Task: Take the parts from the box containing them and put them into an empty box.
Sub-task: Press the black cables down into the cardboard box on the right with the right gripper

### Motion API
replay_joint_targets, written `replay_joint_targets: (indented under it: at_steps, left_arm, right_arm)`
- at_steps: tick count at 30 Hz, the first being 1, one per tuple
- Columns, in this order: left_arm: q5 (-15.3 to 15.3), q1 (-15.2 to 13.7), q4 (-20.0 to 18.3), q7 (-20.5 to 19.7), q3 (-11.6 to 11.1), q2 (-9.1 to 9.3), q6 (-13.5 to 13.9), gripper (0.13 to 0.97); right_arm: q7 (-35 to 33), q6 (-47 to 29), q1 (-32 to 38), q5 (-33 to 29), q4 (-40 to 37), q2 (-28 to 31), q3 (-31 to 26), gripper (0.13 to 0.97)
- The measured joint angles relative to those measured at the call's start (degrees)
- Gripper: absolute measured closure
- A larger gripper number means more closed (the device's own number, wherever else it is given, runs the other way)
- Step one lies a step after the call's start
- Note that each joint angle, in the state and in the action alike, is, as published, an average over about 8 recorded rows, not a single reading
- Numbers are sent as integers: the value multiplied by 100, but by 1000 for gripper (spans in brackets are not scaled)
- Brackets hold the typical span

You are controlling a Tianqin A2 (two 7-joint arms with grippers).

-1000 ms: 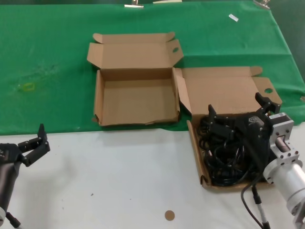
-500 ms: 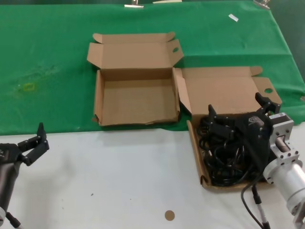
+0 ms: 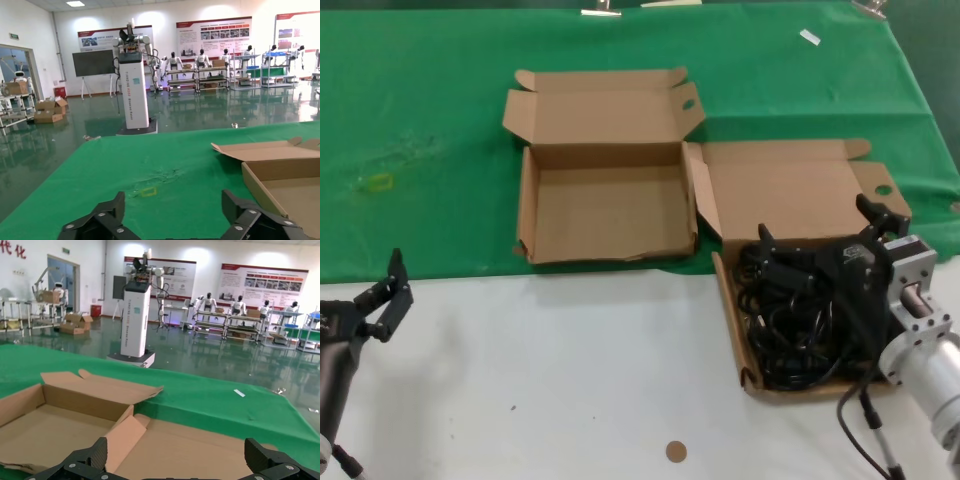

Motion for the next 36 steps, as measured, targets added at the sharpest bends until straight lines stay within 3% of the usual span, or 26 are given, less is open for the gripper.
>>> replay_joint_targets:
  at_steps: [4, 12, 16, 22, 26, 30, 36]
  left_arm:
    - [0, 0, 0, 0, 0, 0, 0, 389]
    - [0, 0, 0, 0, 0, 0, 0, 611]
    - [0, 0, 0, 0, 0, 0, 0, 611]
    - [0, 0, 0, 0, 0, 0, 0, 751]
    - [0, 0, 0, 0, 0, 0, 0, 812]
    - [0, 0, 0, 0, 0, 0, 0, 869]
    - [0, 0, 0, 0, 0, 0, 0, 922]
  right_arm:
    - [-99, 268, 51, 410, 101, 501, -396, 129]
    - [-373, 677, 295, 1451, 450, 1844, -1370, 129]
    - [-501, 739, 580, 1961, 646, 2602, -1933, 129]
    - [-529, 440, 1310, 2387, 809, 3642, -2891, 129]
    - [-268, -34, 1956, 2150, 793, 4188, -3572, 129]
    - [291, -721, 2483, 1394, 718, 4555, -4012, 129]
    - [917, -2075, 2775, 131, 540, 4771, -3887, 129]
